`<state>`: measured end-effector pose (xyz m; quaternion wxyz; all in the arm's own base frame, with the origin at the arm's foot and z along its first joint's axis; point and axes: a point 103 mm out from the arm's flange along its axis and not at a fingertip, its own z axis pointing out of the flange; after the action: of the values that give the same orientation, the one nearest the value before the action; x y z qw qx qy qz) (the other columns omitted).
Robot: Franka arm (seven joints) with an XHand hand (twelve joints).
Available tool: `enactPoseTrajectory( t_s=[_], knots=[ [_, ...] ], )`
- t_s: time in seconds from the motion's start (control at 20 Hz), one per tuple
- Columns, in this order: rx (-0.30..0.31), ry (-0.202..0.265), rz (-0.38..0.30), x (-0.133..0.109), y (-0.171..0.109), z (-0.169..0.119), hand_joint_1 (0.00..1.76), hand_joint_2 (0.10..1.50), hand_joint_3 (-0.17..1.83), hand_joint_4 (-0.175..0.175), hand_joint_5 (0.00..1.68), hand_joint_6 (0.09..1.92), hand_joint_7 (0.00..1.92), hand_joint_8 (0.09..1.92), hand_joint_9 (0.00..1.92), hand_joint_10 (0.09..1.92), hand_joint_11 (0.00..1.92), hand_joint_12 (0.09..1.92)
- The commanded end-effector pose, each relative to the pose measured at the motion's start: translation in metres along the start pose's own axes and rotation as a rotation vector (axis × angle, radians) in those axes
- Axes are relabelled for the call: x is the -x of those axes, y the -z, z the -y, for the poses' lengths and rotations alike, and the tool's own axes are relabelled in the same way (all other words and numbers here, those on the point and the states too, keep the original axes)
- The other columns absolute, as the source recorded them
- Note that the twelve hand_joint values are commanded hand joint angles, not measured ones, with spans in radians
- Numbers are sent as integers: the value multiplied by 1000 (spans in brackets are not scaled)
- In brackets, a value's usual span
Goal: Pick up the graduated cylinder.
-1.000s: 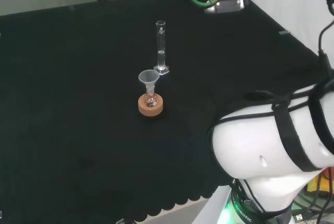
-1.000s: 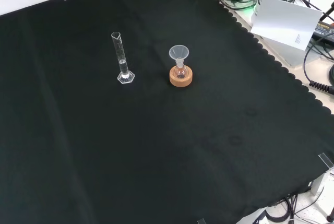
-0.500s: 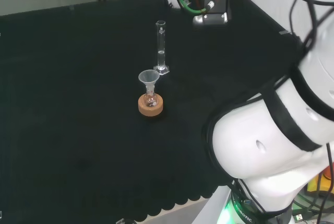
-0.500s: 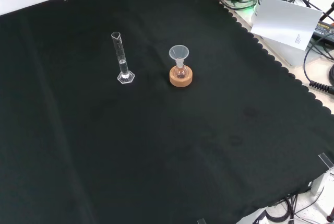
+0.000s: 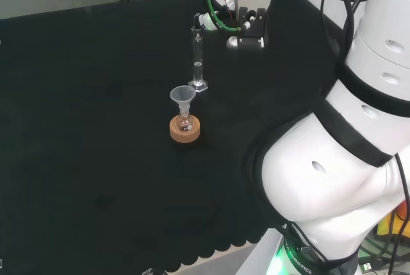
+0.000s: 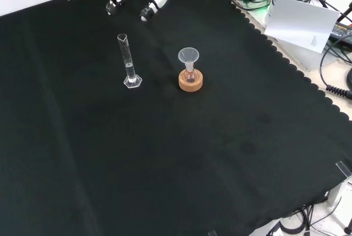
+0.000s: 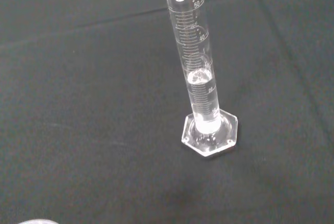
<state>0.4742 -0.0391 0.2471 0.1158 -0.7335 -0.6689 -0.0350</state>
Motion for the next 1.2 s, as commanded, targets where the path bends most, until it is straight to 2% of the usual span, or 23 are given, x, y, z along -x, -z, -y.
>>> enactPoseTrajectory(
  t_s=[0.05, 0.55, 0.75, 1.2],
  knots=[
    [91, 35, -89, 1, -9, -39, 525, 1214, -175, -36, 247, 87, 52, 597, 287, 635, 140, 1372],
    [101, 24, -120, 17, -18, -44, 595, 1174, -175, -40, 254, 87, 97, 622, 293, 663, 134, 1378],
    [117, 64, -219, 23, -22, -43, 650, 1144, -175, -42, 265, 87, 114, 632, 308, 671, 146, 1380],
    [103, 148, -316, 34, -50, -41, 739, 1079, -175, -49, 323, 87, 174, 650, 393, 663, 214, 1363]
  ],
)
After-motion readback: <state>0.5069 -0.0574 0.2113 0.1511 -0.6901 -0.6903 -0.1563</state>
